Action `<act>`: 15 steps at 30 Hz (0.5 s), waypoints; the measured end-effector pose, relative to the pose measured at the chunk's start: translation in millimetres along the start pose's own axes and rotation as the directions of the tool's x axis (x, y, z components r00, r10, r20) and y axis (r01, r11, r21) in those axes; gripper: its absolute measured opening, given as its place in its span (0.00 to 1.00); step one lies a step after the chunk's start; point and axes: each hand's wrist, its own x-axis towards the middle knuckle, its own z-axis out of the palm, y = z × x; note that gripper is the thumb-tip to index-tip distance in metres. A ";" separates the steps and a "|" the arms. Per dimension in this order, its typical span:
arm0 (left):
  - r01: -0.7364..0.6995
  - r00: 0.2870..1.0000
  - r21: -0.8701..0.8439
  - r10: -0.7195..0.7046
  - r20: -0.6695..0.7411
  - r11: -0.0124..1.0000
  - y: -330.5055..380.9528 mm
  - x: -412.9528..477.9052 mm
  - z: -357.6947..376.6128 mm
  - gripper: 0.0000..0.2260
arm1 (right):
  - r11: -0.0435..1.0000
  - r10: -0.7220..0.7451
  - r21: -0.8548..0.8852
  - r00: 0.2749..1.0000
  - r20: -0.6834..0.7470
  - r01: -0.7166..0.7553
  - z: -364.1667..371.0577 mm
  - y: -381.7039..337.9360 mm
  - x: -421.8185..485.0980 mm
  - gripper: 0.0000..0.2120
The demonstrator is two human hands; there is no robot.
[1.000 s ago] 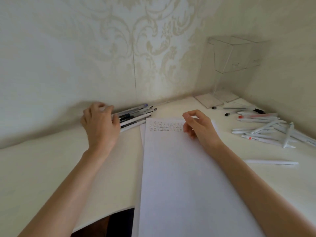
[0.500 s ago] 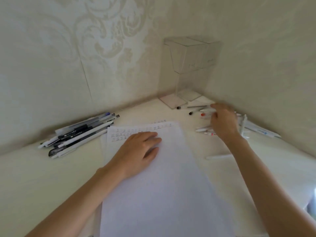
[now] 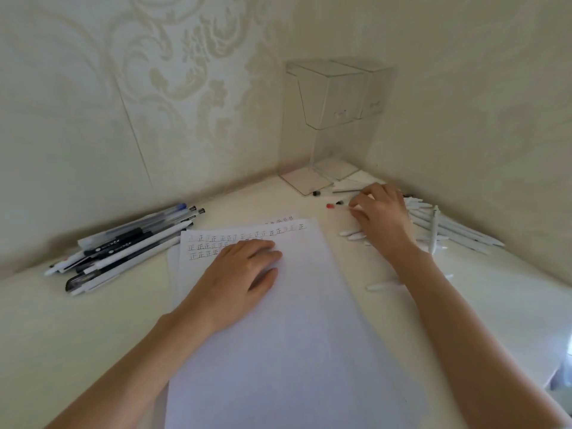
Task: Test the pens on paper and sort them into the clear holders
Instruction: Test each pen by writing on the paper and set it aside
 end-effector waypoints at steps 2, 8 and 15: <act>0.025 0.994 -0.038 -0.029 -0.103 0.999 0.8 1.3 -3.7 0.20 | 0.995 -0.095 0.024 0.983 -0.158 0.100 -9.2 -13.5 5.8 0.08; 0.174 0.942 -0.280 -0.242 -0.231 0.944 2.9 1.0 -19.8 0.24 | 0.462 0.358 0.851 0.930 0.077 -0.249 -57.0 -92.7 9.0 0.06; 0.126 0.972 -0.153 -0.152 -0.178 0.980 11.0 0.5 -14.6 0.17 | 0.056 0.126 0.894 0.891 0.436 -0.445 -36.1 -123.1 -16.1 0.08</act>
